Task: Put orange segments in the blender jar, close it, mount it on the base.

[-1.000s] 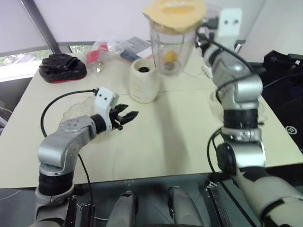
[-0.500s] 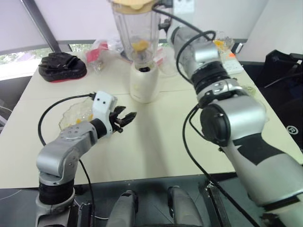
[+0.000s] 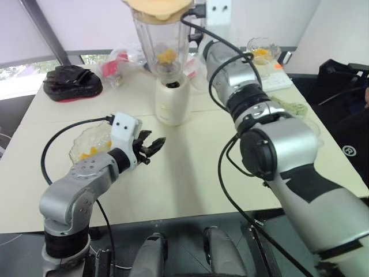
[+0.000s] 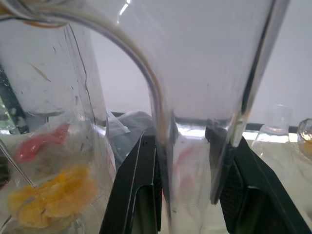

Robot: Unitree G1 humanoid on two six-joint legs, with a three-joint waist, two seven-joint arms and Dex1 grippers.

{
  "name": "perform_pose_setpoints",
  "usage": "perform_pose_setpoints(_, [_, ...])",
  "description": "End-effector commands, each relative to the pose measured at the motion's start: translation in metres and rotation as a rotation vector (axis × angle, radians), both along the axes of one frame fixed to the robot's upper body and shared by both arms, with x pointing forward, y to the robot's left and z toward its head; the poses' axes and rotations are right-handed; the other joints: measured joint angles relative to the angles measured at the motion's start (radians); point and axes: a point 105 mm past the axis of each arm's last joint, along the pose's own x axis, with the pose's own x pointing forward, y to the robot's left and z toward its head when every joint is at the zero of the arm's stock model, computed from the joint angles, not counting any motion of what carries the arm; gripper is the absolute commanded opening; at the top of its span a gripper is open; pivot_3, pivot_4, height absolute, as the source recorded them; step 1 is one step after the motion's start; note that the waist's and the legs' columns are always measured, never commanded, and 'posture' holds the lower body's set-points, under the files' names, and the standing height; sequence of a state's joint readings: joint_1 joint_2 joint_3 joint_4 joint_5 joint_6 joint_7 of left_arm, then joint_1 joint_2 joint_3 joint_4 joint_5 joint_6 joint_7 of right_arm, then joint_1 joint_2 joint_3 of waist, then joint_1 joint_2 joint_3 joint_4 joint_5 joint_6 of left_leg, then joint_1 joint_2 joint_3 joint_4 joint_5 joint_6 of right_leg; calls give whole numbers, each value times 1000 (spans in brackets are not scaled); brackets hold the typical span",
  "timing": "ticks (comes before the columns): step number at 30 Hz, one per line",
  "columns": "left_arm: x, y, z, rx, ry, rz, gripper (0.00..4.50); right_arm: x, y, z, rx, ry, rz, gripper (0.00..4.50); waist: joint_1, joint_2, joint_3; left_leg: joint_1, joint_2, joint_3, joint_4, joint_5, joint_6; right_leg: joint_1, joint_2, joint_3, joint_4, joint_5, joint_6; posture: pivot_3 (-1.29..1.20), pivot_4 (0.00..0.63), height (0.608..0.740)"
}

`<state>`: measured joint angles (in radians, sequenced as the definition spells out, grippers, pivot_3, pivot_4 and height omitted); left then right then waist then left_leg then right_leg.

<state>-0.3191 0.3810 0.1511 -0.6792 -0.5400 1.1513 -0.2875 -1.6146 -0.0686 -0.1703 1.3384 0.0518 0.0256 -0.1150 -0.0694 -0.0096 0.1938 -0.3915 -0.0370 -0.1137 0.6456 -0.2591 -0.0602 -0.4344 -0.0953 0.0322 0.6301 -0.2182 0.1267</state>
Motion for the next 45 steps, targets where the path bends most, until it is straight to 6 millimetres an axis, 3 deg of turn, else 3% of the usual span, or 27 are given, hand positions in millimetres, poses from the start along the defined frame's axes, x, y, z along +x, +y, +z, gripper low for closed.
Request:
perform_pose_setpoints(1, [-5,1,12,-4,-57,7,2693,-6,2,26,50,-109,12,1036,-2,0,0,0,0,0,0,0,0,0,0,0,0,0,0,0,150,740])
perform_pose_setpoints(13, [-9,1,15,0,-68,22,2693,-5,4,5,164,-121,63,1036,-1,0,0,0,0,0,0,0,0,0,0,0,0,0,0,0,150,740])
perform_pose_setpoints(21, [-12,1,14,-3,-63,34,2693,-5,4,1,122,-131,51,1036,-2,0,0,0,0,0,0,0,-1,0,0,0,0,0,0,0,150,740])
perform_pose_setpoints(26, [-13,-1,12,-7,-51,28,2693,-5,3,9,142,-112,49,1036,-1,0,0,0,0,0,0,0,-1,0,0,0,0,0,0,0,150,740])
perform_pose_setpoints(29, [-11,-5,8,-15,-37,7,2693,-8,1,28,74,-144,51,1036,0,0,0,0,0,0,0,0,-1,0,0,0,0,0,0,0,150,740])
perform_pose_setpoints(36, [-2,-15,6,-32,-34,-48,2693,-22,-35,32,-44,-158,-2,1036,11,0,0,0,0,-1,0,0,-1,0,0,0,0,0,0,0,150,740])
perform_pose_setpoints(45, [6,-27,6,-25,-33,-123,2693,-81,-82,-4,-53,-22,-50,1036,23,0,0,0,0,-1,0,0,-1,0,0,-1,1,0,0,0,150,740])
